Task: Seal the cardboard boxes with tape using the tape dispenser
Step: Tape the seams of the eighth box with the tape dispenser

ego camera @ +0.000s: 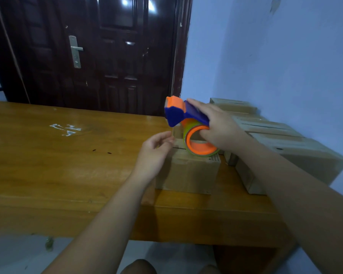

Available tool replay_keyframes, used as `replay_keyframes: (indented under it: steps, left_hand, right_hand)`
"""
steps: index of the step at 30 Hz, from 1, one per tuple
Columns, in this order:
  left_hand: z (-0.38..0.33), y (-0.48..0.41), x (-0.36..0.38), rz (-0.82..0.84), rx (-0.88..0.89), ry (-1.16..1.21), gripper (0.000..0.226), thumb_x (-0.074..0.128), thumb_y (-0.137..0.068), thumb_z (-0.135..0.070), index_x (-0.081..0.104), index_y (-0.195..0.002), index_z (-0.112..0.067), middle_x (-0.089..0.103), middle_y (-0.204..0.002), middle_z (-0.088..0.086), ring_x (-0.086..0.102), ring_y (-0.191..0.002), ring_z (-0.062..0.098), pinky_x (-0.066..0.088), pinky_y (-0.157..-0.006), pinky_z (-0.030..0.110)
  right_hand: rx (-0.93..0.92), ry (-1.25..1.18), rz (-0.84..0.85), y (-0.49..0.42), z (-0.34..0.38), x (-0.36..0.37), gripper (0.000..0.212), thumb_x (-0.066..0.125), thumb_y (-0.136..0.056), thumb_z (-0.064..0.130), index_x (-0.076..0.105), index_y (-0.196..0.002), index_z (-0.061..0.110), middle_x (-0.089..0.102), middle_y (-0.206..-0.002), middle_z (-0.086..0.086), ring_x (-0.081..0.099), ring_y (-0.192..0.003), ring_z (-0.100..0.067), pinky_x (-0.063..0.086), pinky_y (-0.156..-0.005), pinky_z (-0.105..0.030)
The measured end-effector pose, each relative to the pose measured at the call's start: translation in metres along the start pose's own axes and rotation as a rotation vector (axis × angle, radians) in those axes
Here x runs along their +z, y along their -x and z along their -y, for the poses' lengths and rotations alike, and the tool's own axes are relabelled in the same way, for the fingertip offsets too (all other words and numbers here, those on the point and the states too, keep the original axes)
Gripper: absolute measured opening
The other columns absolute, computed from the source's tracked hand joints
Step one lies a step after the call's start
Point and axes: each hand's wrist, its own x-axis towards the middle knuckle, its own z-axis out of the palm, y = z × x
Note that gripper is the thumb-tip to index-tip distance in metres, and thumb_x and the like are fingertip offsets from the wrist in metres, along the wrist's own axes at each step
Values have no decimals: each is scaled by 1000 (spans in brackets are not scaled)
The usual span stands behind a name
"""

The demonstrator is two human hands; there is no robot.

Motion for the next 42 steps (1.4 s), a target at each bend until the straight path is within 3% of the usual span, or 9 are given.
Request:
replay_keyframes:
  steps: [3, 6, 10, 17, 23, 26, 33, 38, 42]
  left_hand:
    - [-9, 2, 3, -24, -38, 206, 32, 62, -89, -25, 59, -120, -22, 66, -103, -14, 60, -88, -11, 43, -71, 9]
    - [-16, 2, 11, -107, -50, 261, 20, 64, -87, -27, 64, -107, -21, 69, -97, -9, 61, -80, -8, 40, -68, 14]
    - [-19, 0, 25, -271, -78, 306, 23, 64, -88, -26, 60, -110, -20, 65, -91, -11, 59, -69, -11, 35, -61, 10]
    - [-16, -4, 29, -524, -219, 378, 21, 51, -95, -10, 57, -112, -21, 61, -102, -5, 57, -89, 5, 42, -60, 12]
    - [-19, -2, 13, -467, -242, 356, 13, 54, -95, -19, 65, -87, -18, 66, -82, -3, 60, -74, 6, 45, -67, 19]
    - [-18, -6, 3, -465, -233, 254, 14, 55, -94, -18, 66, -85, -18, 66, -81, -1, 59, -76, 9, 47, -86, 30]
    - [-5, -8, -6, -381, -257, 99, 15, 57, -93, -17, 69, -85, -10, 66, -77, 1, 58, -74, 11, 48, -93, 37]
    - [6, -9, -6, -374, -250, 110, 19, 57, -93, -17, 69, -81, -9, 66, -71, 1, 60, -72, 13, 49, -95, 41]
    - [9, -12, -5, -375, -226, 117, 18, 57, -93, -16, 69, -82, -9, 66, -70, 1, 61, -73, 13, 48, -95, 40]
  right_hand:
    - [-33, 97, 61, -8, 2, 1, 80, 60, -85, 5, 23, -149, 36, 40, -146, 5, 40, -116, -9, 30, -76, -11]
    - [-71, 143, 124, -14, 6, 3, 78, 60, -87, 9, 22, -149, 37, 42, -143, 3, 42, -112, -11, 31, -79, -19]
    - [-43, 145, 147, -18, 6, 5, 79, 61, -87, 9, 22, -149, 39, 43, -142, 3, 42, -110, -9, 31, -79, -19]
    - [8, 64, 125, -9, 5, 2, 81, 61, -85, 4, 23, -148, 38, 44, -139, 3, 40, -101, -8, 29, -68, -8]
    - [-4, 58, 129, -7, 8, 3, 81, 58, -85, 4, 23, -148, 39, 43, -138, 3, 40, -102, -8, 31, -70, -8]
    - [-5, 78, 165, -11, 11, 3, 80, 59, -85, 5, 23, -148, 39, 43, -138, 4, 39, -103, -7, 29, -70, -8]
    - [89, -141, 81, -17, 15, 4, 78, 68, -79, 11, 33, -144, 38, 50, -121, 11, 57, -85, -7, 43, -62, -15]
    - [61, -326, 146, -9, 4, 5, 85, 76, -79, 34, 24, -147, 40, 45, -138, 12, 55, -109, -9, 47, -86, -24]
    - [88, -423, 24, 2, 1, 11, 72, 64, -88, 37, 23, -148, 39, 40, -136, 23, 49, -112, 4, 43, -87, -12]
